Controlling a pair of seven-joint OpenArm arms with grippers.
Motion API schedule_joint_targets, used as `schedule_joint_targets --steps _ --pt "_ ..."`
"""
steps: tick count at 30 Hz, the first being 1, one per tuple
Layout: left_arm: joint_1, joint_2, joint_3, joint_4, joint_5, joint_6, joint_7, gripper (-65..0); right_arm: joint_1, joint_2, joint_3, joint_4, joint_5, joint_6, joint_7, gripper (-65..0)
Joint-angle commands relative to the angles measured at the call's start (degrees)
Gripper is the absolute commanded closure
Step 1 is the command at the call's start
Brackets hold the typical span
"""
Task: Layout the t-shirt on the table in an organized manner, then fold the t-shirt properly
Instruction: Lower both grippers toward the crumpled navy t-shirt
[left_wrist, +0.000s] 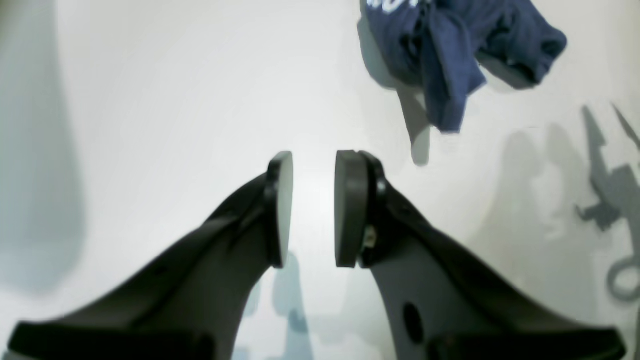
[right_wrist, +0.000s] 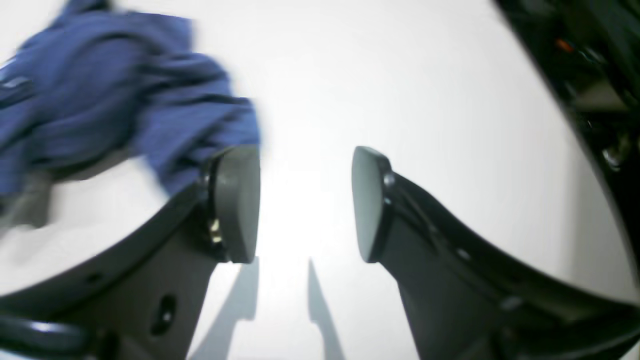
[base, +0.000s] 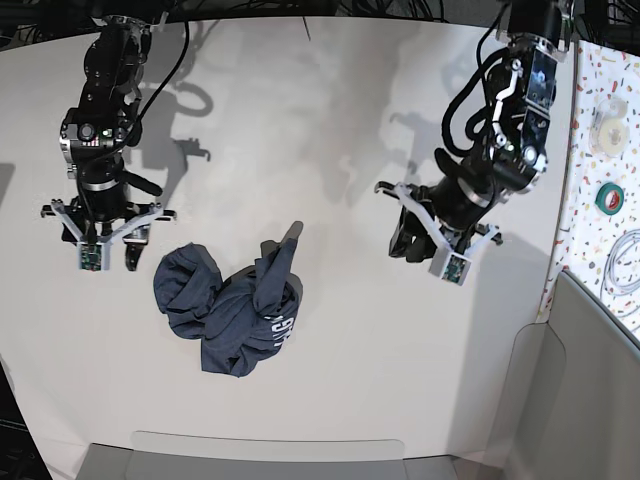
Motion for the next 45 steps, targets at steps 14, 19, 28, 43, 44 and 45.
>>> schedule_joint_targets --steps 14,19,28,43,44,45 --pt "-15.64 -0.26 13.85 -12.36 -0.33 -0.10 -1.23 -20.3 12.28 -11.20 0.07 -8.99 -0.14 -0.28 1.20 -29.9" --pt "-12.92 -0.26 13.50 -12.36 -0.24 -0.10 -1.32 -20.3 18.97 -11.55 0.16 -15.14 -0.23 -0.37 1.20 -38.6" --pt "-11.16 -0.52 13.50 -12.36 -0.16 -0.10 -1.32 -20.3 30.57 -11.55 0.24 -33.16 0.30 -0.37 1.28 -42.0" --pt "-10.02 -0.70 13.50 -12.27 -0.16 -0.10 -1.32 -20.3 35.05 -11.02 1.12 -51.89 0.30 -0.37 8.58 -32.9" --pt "-10.02 -0.70 13.50 -12.27 -0.16 -0.10 -1.32 -20.3 34.97 -11.02 2.09 -52.24 0.30 -0.37 9.11 -27.5" --pt "-10.02 -0.70 13.50 -12.27 -0.16 -0.10 -1.32 -20.3 34.79 -11.20 3.06 -52.50 0.30 -0.37 9.46 -21.5"
